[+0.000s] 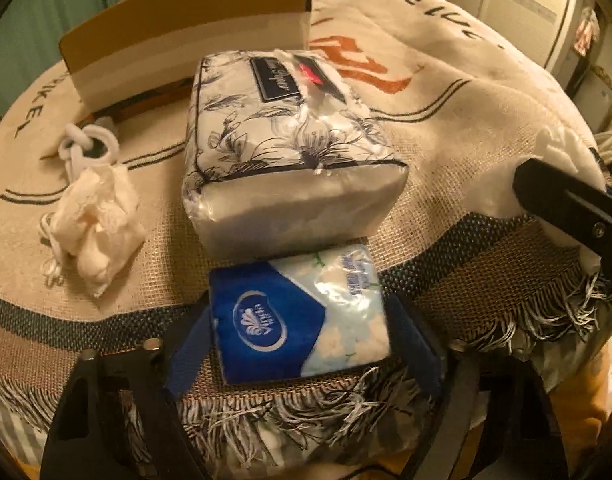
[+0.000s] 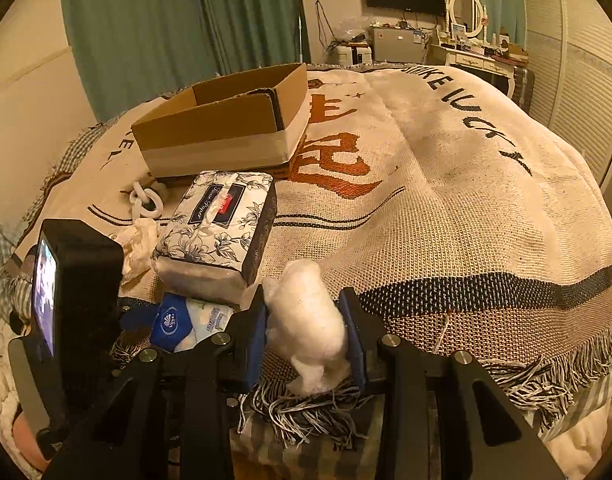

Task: Organize soft objects
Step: 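Grasp the white fluffy cloth with the right tool while the left grasps the blue tissue pack, then carry both items into the cardboard box and open both tools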

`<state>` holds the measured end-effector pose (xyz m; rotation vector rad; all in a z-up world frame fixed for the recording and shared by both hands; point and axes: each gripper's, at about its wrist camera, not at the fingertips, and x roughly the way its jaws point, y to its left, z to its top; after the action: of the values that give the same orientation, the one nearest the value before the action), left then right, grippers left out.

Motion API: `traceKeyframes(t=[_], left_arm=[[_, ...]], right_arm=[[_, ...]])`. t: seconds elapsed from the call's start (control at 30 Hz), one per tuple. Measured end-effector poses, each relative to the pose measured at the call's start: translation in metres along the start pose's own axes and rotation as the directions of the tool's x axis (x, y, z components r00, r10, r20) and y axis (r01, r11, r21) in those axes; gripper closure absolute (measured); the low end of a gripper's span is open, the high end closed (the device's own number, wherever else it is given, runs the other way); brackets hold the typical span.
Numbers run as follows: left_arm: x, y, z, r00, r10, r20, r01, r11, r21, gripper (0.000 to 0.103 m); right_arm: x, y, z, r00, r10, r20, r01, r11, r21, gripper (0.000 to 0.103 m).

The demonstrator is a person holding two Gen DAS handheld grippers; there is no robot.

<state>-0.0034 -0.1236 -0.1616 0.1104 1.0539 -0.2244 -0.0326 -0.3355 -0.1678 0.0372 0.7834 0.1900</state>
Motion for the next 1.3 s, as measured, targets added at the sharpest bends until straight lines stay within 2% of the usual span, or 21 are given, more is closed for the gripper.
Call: traceKeyframes(t=[0.17,0.33,0.53,0.63,0.8,0.93,1.1,1.2,1.3], left_arm=[[-0.010,0.010,-0.005,1.000,-0.016,0.016,0.016,1.000,-0.010,0.028],[-0.038,0.025,-0.005,0.995,0.013,0.104,-0.009,0.999,-0.038,0.029],[-0.075,0.048,0.012,0.973,0.057,0.226,-0.039,0.996,-0.083,0.029],[-0.093,0.056,0.026,0.954,0.074,0.290,-0.052,0.995,-0.082,0.029],[-0.113,0.069,0.059,0.919,0.104,0.379,-0.079,0.994,-0.080,0.029],[-0.121,0.081,0.085,0.905,0.110,0.411,-0.081,0.993,-0.087,0.029],[-0.132,0.103,0.127,0.877,0.124,0.464,-0.094,0.992,-0.088,0.029],[-0.131,0.116,0.156,0.871,0.132,0.473,-0.101,0.991,-0.091,0.029],[-0.118,0.126,0.189,0.862,0.179,0.473,-0.151,0.984,-0.097,0.029]], right_arm=[[0.000,0.004,0.000,1.000,0.007,-0.001,-0.007,1.000,-0.006,0.069],[-0.002,0.009,0.002,1.000,0.012,0.009,-0.012,1.000,-0.019,0.069],[-0.010,0.020,0.015,0.999,0.020,0.037,-0.018,0.999,-0.051,0.069],[-0.015,0.025,0.030,0.997,0.046,0.058,-0.043,0.997,-0.057,0.069],[-0.026,0.037,0.070,0.988,0.084,0.128,-0.073,0.993,-0.092,0.069],[-0.030,0.053,0.108,0.977,0.111,0.182,-0.087,0.987,-0.138,0.069],[-0.023,0.071,0.162,0.962,0.135,0.239,-0.090,0.978,-0.189,0.069],[-0.011,0.079,0.193,0.957,0.160,0.241,-0.114,0.974,-0.197,0.069],[0.005,0.085,0.229,0.955,0.162,0.248,-0.112,0.972,-0.205,0.069]])
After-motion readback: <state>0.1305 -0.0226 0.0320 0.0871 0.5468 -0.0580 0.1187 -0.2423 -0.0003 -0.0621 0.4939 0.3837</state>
